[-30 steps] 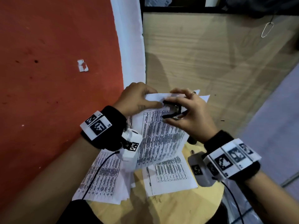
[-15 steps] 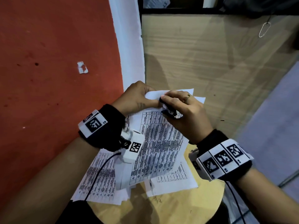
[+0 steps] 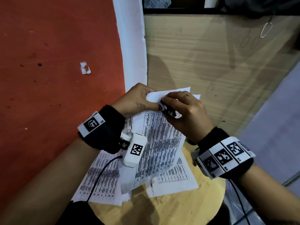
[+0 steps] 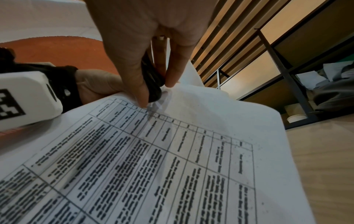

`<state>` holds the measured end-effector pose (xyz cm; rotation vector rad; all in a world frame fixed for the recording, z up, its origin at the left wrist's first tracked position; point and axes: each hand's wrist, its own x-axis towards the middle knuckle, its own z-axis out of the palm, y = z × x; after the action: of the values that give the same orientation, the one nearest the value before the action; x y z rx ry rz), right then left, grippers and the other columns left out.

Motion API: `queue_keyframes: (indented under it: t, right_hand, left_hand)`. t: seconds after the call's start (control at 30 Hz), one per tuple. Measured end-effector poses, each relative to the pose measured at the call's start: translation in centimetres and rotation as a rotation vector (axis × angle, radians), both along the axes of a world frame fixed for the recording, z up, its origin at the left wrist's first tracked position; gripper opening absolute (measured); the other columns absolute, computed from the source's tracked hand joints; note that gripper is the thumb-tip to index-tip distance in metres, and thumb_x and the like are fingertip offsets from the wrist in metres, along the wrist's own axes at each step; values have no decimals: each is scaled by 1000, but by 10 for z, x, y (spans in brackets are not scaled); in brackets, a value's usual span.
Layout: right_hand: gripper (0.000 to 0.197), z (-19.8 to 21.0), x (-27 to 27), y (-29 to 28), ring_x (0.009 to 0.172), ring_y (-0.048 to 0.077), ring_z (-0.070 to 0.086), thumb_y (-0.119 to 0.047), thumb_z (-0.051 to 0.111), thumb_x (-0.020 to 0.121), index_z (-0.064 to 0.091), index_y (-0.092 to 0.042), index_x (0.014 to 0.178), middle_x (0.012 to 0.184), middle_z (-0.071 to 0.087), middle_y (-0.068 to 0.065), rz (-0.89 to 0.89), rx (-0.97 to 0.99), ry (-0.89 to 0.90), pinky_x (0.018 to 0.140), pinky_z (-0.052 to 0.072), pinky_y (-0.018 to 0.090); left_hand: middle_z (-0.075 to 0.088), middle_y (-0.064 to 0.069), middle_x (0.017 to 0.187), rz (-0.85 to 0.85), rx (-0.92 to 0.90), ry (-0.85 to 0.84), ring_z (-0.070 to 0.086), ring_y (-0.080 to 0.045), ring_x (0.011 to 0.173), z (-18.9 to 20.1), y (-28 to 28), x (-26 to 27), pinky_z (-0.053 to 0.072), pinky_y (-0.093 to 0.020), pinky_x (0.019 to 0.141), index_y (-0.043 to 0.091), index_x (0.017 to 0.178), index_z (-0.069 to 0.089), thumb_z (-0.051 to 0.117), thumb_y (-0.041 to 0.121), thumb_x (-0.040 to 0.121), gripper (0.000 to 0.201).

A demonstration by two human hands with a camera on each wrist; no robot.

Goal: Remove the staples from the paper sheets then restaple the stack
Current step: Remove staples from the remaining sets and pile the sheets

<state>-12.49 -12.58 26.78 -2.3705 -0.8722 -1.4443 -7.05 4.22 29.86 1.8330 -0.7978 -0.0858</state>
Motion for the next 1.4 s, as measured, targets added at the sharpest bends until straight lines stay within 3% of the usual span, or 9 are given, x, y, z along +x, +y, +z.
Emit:
queue_keyframes:
  t: [0.13, 0.63, 0.77, 0.87, 1.07, 1.23, 1.27, 1.33, 1.4]
  right_hand:
    - [27, 0, 2, 1, 78, 30, 67, -8, 73, 67, 72, -3, 93, 92, 69, 12, -3, 19, 13, 57, 55, 34]
    - [20, 2, 4, -1, 71, 29, 66, -6, 73, 68, 72, -4, 87, 84, 69, 9, 22, 97, 63, 55, 54, 35]
    - [24, -1, 5, -4, 74, 20, 66, -14, 75, 70, 72, -6, 93, 88, 69, 7, 69, 227, 146, 61, 55, 34]
    - [25, -2, 5, -7, 78, 10, 62, -15, 77, 71, 71, -5, 93, 88, 69, 6, 121, 317, 203, 68, 53, 26]
    - [30, 3, 0, -11, 85, 8, 64, -14, 81, 66, 71, -7, 94, 91, 67, -4, 207, 461, 309, 79, 47, 14]
    - [27, -1, 5, -8, 81, 12, 63, -15, 80, 67, 71, -7, 92, 87, 66, -1, 153, 482, 251, 73, 52, 24]
    - [26, -3, 6, -6, 79, 14, 62, -13, 79, 68, 70, -5, 91, 86, 66, 3, 140, 467, 236, 70, 53, 27]
    - [23, -8, 8, -4, 76, 17, 61, -10, 78, 69, 69, -2, 89, 85, 64, 8, 109, 421, 205, 66, 53, 29]
    - [23, -11, 7, -2, 76, 15, 59, -8, 78, 69, 69, 0, 88, 84, 64, 9, 103, 409, 194, 67, 50, 26]
  left_hand:
    - [62, 11, 58, -14, -25, 23, 54, 0, 55, -1, 0, -1, 44, -12, 54, 13, 69, 67, 71, -11, 73, 25]
    - [63, 7, 59, -21, -38, 108, 56, -2, 52, 5, -1, -5, 45, -12, 51, 10, 74, 67, 69, -6, 77, 17]
    - [68, 9, 61, -51, -56, 127, 60, 1, 56, 4, -2, -4, 46, -12, 54, 13, 78, 68, 69, -1, 78, 14]
    - [70, 8, 63, -56, -86, 138, 62, 0, 56, 4, -3, -3, 47, -12, 54, 12, 80, 68, 69, -1, 77, 14]
    - [70, 10, 61, -94, -151, 145, 63, 1, 54, 3, -4, -6, 47, -10, 53, 9, 83, 64, 59, -7, 83, 17]
    - [73, 7, 72, -1, -162, 52, 65, -2, 66, -7, -8, -3, 51, -17, 64, 16, 85, 69, 68, 4, 82, 12]
    - [74, 2, 78, 40, -151, 7, 64, -6, 70, -11, -9, -1, 52, -23, 69, 17, 85, 71, 73, 12, 79, 8]
    - [74, -13, 88, 104, -116, -47, 62, -13, 76, -17, -11, 3, 52, -37, 77, 15, 85, 73, 75, 33, 72, 22]
    - [73, -16, 90, 108, -100, -58, 61, -13, 76, -20, -11, 4, 51, -35, 76, 13, 88, 73, 73, 34, 73, 27]
